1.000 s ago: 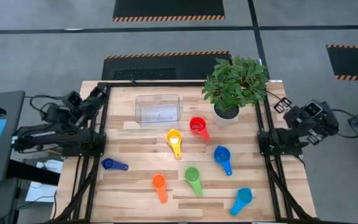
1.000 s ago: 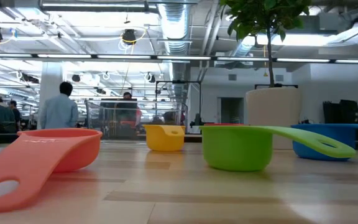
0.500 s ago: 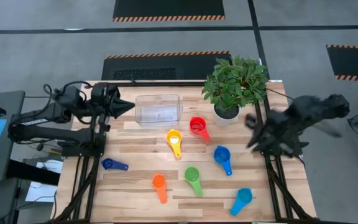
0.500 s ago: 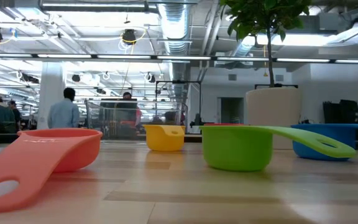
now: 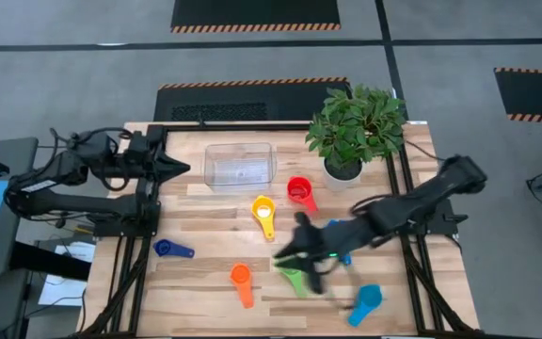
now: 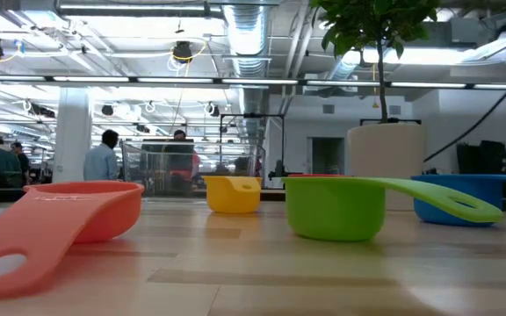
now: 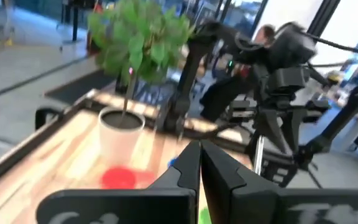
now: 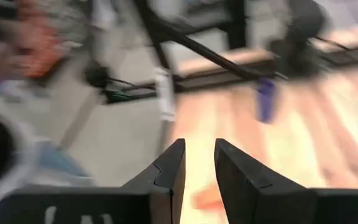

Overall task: Nest measuring cups in basket
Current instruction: Put the red measuring cup in the transparent bin

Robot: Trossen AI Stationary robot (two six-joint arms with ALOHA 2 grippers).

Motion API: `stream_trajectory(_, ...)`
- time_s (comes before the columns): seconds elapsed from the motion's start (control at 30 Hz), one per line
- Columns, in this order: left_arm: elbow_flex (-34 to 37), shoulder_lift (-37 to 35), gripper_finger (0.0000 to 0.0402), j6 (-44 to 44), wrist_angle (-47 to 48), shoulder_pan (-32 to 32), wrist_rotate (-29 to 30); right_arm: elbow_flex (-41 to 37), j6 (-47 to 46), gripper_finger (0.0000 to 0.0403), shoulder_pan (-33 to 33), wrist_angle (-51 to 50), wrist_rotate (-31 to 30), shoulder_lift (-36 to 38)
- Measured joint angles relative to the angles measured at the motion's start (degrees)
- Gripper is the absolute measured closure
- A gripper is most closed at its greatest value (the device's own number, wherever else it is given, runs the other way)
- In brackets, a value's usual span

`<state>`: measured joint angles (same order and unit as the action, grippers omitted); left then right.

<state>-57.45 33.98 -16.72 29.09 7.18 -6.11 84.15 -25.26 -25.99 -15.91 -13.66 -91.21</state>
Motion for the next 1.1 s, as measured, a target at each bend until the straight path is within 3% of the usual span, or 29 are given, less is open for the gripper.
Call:
stream_trajectory(0.17,0.0,-0.4,0.0402,-0.1,6.5,0.0,0.7,7.5,-5.4,0.0292,3.1,-10.8,-9.0,-10.3)
stream_trajectory(0.3,0.4,-0.1,0.0401,0.0,9.2,0.0,1.0,11.9,-14.9,0.0292,5.3,-23.0,-14.6,-17.6)
stream_trajectory(0.53,1.4,-0.1,0.0401,0.0,10.1,0.0,3.4,16.2,-36.6,0.0292,9.2,-46.5,-17.6,-24.8)
stream_trajectory(0.63,1.4,-0.1,0.0402,0.0,10.8,0.0,5.0,16.4,-40.9,0.0292,10.9,-49.8,-18.2,-26.0)
stream_trajectory(1.1,1.4,-0.1,0.0402,-0.8,11.0,0.0,5.3,16.1,-28.2,0.0288,17.4,-47.1,-16.8,-29.6)
